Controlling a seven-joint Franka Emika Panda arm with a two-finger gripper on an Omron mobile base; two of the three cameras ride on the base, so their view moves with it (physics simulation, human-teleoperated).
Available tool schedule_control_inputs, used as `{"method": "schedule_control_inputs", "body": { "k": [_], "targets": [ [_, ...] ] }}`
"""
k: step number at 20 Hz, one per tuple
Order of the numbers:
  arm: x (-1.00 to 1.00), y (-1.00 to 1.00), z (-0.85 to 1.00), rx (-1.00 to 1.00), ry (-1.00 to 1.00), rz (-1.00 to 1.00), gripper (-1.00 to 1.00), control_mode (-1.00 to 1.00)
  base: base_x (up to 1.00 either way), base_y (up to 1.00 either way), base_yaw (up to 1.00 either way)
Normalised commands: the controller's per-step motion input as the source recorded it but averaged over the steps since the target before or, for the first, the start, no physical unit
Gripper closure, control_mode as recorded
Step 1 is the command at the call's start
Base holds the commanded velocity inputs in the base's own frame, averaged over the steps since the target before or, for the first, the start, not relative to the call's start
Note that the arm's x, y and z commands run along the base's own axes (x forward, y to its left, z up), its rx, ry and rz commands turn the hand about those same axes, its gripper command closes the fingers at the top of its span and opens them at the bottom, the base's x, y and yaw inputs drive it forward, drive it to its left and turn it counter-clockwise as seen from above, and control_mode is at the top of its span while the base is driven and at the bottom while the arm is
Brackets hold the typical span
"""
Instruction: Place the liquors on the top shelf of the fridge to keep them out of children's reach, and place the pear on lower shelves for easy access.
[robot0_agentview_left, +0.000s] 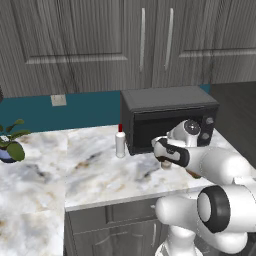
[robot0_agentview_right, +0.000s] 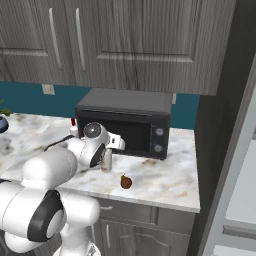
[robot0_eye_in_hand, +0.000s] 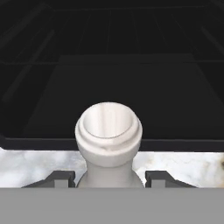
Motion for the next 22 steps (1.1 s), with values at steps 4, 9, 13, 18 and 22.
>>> {"method": "schedule_control_inputs", "body": {
  "k": [4,9,13,18,22],
  "targets": [
    [0.00,0.00,0.00,0.00,0.00,0.00,1.00,-1.00,0.00,0.00,0.00],
    [-0.04,0.00,0.08,0.00,0.00,0.00,1.00,-1.00,0.00,0.00,0.00],
    [-0.32,-0.06,0.61,0.00,-0.03,0.00,1.00,-1.00,0.00,0.00,0.00],
    [-0.62,-0.06,0.92,0.01,-0.06,0.00,1.00,-1.00,0.00,0.00,0.00],
    [-0.87,0.00,0.79,0.00,-0.01,0.00,1.00,-1.00,0.00,0.00,0.00]
  ]
}}
